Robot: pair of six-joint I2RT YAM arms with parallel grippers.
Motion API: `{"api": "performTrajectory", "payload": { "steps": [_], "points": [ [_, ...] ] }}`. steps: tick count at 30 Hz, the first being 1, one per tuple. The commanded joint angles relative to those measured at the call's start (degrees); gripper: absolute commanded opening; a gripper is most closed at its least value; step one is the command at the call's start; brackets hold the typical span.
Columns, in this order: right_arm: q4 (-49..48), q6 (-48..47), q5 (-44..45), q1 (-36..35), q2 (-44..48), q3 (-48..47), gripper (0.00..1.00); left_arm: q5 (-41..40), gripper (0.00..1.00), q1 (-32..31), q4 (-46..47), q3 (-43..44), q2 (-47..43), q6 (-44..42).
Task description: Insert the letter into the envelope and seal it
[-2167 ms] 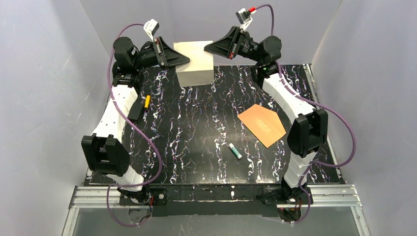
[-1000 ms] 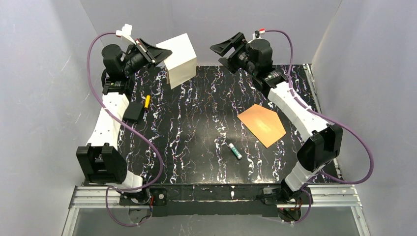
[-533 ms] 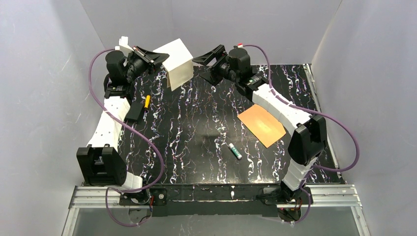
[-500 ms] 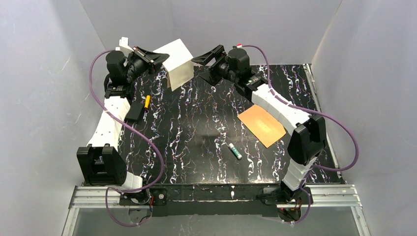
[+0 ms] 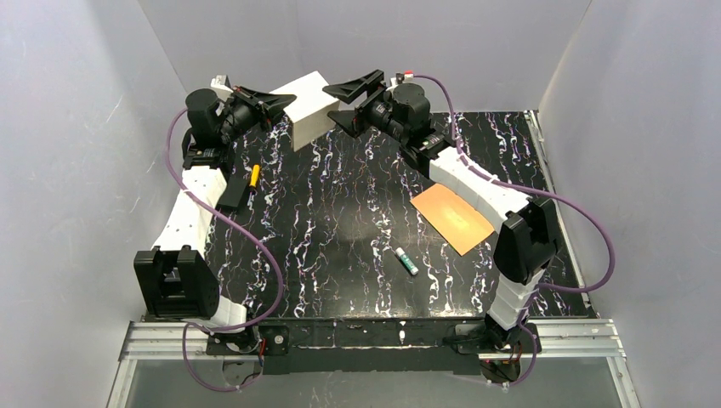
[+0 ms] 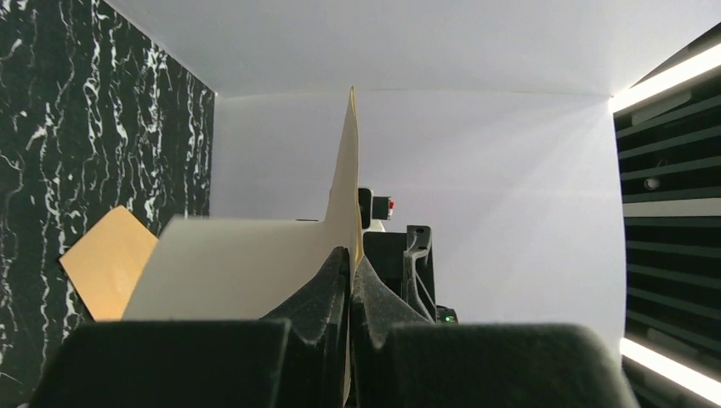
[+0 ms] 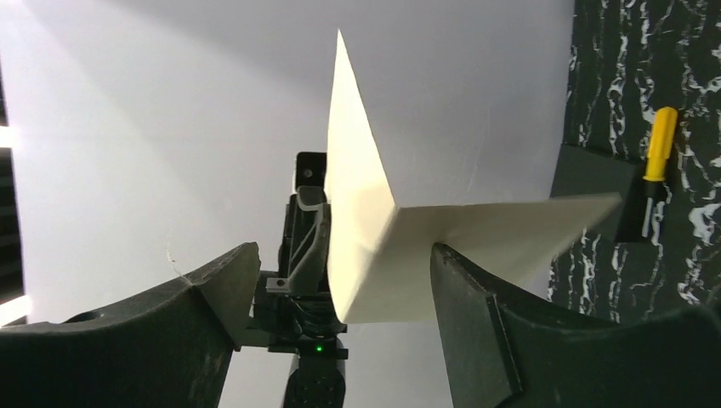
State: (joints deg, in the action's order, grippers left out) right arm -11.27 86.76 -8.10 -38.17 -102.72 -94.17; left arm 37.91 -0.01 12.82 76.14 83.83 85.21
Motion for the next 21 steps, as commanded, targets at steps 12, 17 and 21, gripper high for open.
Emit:
{"api": "performTrajectory", "payload": {
  "steps": [12, 17, 21],
  "points": [
    [-17.7, 2.8, -2.9, 0.0, -4.5, -2.6, 0.75, 5.3, 0.0, -0.4, 1.7, -1.6, -0.3, 13.8],
    [-23.3, 1.7, -3.2, 0.1, -3.7, -1.2, 0.74, 5.5, 0.0, -0.4, 1.8, -2.8, -0.1, 13.7],
    [-25.3, 1.5, -3.1, 0.1, -3.8, -1.4, 0.71, 5.4, 0.0, -0.4, 1.8, -3.5, -0.2, 13.2]
  ]
}}
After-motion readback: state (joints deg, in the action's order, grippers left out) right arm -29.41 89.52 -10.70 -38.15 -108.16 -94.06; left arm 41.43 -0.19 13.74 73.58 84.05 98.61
